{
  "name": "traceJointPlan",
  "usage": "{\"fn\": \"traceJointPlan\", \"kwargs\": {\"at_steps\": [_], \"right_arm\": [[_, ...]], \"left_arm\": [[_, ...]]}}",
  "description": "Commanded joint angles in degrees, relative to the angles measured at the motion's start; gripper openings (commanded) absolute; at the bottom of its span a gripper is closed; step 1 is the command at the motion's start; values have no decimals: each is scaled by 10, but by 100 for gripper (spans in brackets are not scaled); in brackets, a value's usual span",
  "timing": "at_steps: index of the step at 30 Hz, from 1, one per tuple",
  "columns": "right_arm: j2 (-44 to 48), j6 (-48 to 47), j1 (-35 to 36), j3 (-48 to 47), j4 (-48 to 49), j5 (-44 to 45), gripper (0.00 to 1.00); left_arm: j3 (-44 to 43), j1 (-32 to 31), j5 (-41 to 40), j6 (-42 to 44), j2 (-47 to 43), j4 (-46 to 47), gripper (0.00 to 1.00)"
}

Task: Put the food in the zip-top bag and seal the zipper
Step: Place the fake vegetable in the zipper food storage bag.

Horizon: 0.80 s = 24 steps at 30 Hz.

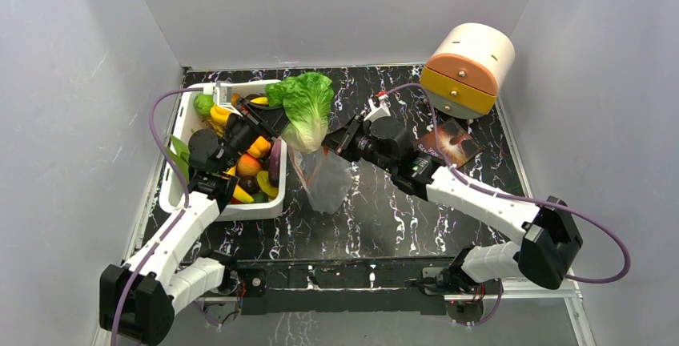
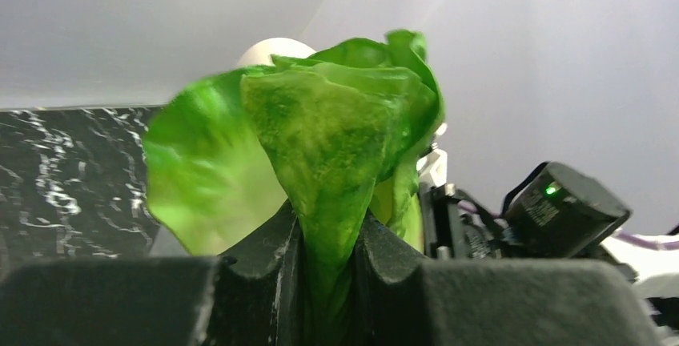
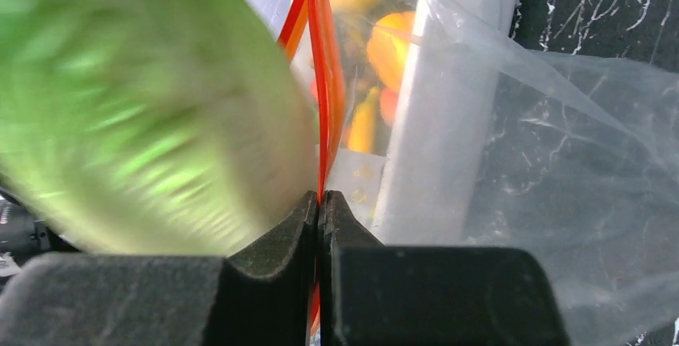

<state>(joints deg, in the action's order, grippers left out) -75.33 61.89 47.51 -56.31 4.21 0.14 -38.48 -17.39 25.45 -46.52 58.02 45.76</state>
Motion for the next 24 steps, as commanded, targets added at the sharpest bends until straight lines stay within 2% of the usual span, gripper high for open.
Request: {"fn": "traceJointPlan", "kwargs": {"at_steps": [1,6,14,24], "right_arm": [[38,8,-1,-6,54,11,0],[29,14,-2,-13,61,4,0],[18,33,-1,-16,90,-5,0],[-2,87,-1,8,181,2,0]], "left_arm": [[-4,0,-33,125,-38,-48,0],[-13,0,-34,169,-46,-78,0],[-9,0,-49,180,-49,-79,0],[36,-1,-79,37,-82,3,0]]}}
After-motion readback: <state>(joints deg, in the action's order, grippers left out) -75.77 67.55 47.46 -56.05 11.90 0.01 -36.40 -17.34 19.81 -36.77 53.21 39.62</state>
